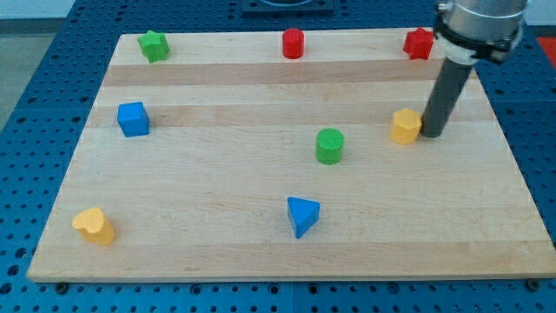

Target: Move the yellow hexagon into the green circle

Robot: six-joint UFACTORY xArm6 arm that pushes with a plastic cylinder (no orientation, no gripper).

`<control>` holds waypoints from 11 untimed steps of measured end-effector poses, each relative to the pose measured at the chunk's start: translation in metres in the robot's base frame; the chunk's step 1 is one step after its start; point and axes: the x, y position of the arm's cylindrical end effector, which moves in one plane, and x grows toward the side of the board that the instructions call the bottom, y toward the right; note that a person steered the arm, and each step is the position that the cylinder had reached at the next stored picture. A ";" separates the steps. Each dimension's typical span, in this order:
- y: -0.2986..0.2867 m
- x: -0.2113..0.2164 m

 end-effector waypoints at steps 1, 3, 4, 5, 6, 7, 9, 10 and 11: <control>-0.029 -0.010; -0.084 -0.011; -0.090 -0.011; -0.090 -0.011; -0.090 -0.012; -0.090 -0.012; -0.101 -0.012; -0.109 -0.012; -0.106 -0.012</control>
